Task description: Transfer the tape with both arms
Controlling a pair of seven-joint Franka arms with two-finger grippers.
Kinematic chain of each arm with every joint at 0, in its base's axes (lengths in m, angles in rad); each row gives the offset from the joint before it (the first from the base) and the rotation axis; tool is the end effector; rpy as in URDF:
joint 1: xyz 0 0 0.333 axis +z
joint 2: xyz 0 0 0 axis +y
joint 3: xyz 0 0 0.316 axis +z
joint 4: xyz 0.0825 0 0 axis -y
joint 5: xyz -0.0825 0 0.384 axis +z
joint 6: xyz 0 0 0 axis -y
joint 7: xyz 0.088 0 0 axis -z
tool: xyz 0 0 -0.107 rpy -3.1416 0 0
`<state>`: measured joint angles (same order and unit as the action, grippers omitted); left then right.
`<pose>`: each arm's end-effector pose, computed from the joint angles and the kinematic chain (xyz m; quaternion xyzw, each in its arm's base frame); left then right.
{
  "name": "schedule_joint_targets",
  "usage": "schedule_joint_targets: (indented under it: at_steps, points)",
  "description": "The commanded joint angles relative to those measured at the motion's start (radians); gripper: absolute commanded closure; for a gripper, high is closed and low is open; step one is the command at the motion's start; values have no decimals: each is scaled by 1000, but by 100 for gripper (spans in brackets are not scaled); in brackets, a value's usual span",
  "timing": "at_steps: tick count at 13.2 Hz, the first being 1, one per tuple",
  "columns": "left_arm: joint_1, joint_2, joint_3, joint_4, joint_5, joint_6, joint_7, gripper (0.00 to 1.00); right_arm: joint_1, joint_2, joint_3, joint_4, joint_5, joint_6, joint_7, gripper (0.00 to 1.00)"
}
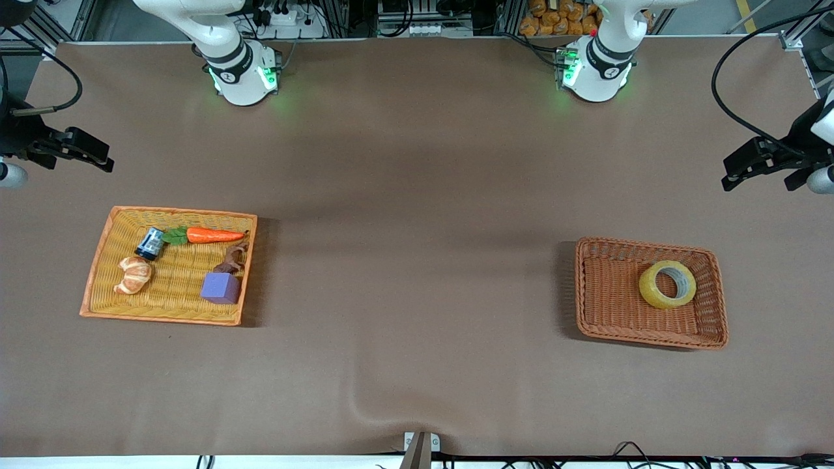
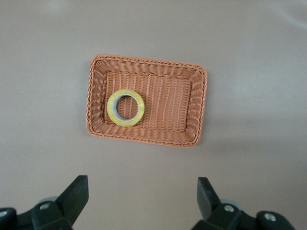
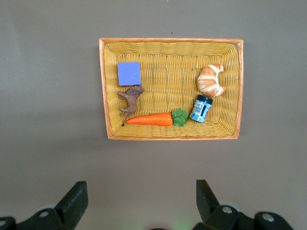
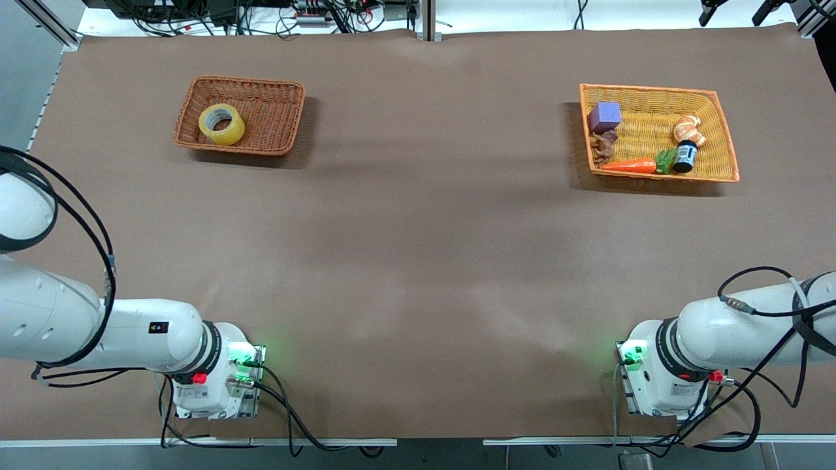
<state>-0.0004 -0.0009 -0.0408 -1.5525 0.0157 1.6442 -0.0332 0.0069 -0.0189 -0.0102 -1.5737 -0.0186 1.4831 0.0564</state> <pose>0.5617 -0.0216 0.6405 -0.9989 0.0042 -0.0465 0.0061 0.5392 -0.0040 0.6261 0.9989 -0.0303 -0.0356 0.0101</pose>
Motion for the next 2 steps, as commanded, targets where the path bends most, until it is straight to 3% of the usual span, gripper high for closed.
schedule_joint_targets:
  at_steps: [1, 2]
  points:
    - [-20, -24, 18, 0, 9, -21, -10, 0, 5, 13, -1, 26, -4, -7, 7, 0]
    - [-21, -24, 16, 0, 16, -21, -8, 0, 5, 13, -1, 26, -4, -7, 7, 0]
